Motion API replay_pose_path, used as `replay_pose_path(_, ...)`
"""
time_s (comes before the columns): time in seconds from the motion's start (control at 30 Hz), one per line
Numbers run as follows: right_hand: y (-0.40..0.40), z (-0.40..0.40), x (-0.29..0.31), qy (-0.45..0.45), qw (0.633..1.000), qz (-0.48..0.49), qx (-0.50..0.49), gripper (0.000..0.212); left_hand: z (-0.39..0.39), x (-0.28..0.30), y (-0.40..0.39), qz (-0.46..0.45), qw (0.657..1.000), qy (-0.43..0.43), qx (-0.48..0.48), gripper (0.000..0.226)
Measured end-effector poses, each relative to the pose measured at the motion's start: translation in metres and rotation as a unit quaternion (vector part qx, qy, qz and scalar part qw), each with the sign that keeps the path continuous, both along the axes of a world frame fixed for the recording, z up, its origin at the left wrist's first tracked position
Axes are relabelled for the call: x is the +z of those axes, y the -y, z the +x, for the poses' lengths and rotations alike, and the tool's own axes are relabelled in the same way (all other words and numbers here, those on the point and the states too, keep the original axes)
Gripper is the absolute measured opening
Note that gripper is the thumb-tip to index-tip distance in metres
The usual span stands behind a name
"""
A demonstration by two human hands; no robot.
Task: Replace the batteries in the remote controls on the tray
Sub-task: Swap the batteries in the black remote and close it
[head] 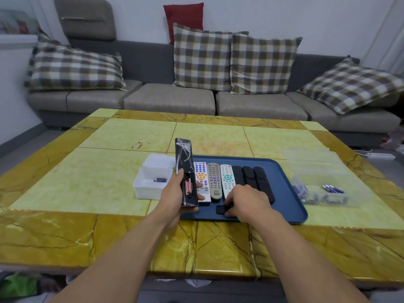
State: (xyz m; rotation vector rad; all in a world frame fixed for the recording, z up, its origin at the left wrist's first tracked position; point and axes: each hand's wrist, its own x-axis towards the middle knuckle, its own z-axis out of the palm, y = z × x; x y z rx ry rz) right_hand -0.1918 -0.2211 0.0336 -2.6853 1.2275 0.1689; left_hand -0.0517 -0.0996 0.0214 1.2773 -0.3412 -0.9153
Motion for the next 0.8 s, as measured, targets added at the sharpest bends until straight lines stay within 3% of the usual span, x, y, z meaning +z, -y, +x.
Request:
replay_pose_path(0.17, -0.005, 0.002, 0.001, 0.013, 1.000, -0.006, 0.004, 0.031, 0.002, -0.001, -0.001, -0.014, 1.000, -0.004, -0.007, 0.032)
replay_pose_path(0.27, -0.009, 0.004, 0.004, 0.102, 0.995, 0.002, 0.009, 0.016, 0.004, 0.000, -0.002, -0.025, 0.999, -0.008, -0.019, 0.028)
replay_pose_path(0.4, -0.018, 0.002, 0.015, 0.304, 0.944, 0.123, 0.027, 0.011, 0.006, 0.002, -0.005, -0.019, 0.999, 0.000, -0.045, 0.033)
replay_pose_path(0.53, -0.022, 0.001, 0.019, 0.360, 0.912, 0.191, 0.042, 0.003, 0.003, 0.003, -0.006, 0.001, 0.997, 0.006, -0.077, 0.040)
replay_pose_path(0.67, -0.021, 0.002, 0.018, 0.365, 0.893, 0.257, 0.051, 0.006, -0.002, 0.006, -0.008, 0.001, 0.992, 0.025, -0.124, 0.028)
replay_pose_path(0.8, -0.026, 0.002, 0.018, 0.449, 0.847, 0.283, 0.013, 0.010, -0.006, 0.008, -0.009, -0.005, 0.989, 0.053, -0.140, 0.028)
